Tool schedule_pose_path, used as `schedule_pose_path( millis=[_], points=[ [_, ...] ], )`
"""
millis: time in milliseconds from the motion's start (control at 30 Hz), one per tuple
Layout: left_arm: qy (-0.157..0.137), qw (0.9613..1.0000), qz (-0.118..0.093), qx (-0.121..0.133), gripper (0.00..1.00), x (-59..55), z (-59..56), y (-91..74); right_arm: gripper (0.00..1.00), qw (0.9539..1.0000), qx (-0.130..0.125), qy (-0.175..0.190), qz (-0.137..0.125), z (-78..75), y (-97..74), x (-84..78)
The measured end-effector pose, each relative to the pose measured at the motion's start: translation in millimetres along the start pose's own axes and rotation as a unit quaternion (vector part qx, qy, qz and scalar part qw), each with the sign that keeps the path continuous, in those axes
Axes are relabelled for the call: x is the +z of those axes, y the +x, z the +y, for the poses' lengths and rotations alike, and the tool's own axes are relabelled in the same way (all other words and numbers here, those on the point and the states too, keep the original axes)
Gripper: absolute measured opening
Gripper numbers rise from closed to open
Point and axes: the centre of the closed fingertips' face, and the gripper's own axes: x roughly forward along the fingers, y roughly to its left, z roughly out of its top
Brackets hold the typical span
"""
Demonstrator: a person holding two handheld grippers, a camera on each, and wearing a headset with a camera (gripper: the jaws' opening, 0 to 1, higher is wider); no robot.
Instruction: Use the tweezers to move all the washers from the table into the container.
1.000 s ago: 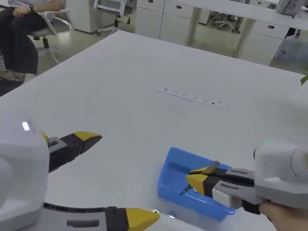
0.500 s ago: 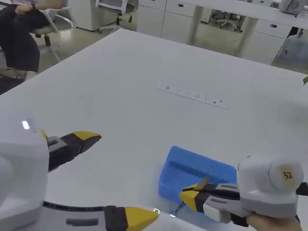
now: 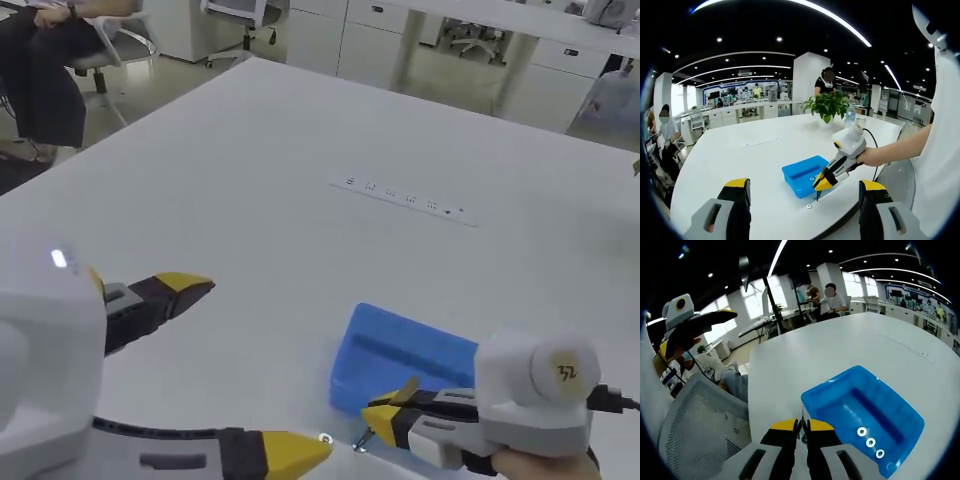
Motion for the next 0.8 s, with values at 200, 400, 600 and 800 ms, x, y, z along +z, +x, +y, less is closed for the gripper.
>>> schedule_pose_path(
  millis=[200,400,600,800],
  points=[
    [0.002,1.0,0.003,-0.005,0.91,-0.9,-2.2,2.3,0.03,0.9994,0.001,-0.032,0.013,4.5,1.1,-3.1],
    [0.004,0.9999,0.002,-0.011,0.91,1.3,-5.3,4.2,0.03,0.9988,0.0,-0.046,0.015,5.9,1.9,-2.2],
    [0.005,0.9999,0.004,-0.011,0.91,0.6,-4.9,4.6,0.03,0.9967,0.0,-0.077,0.026,9.2,3.3,-2.6],
    [0.004,0.9999,0.003,-0.011,0.91,0.8,-4.2,5.0,0.03,0.9959,0.0,-0.086,0.027,8.6,3.3,-2.9]
  ],
)
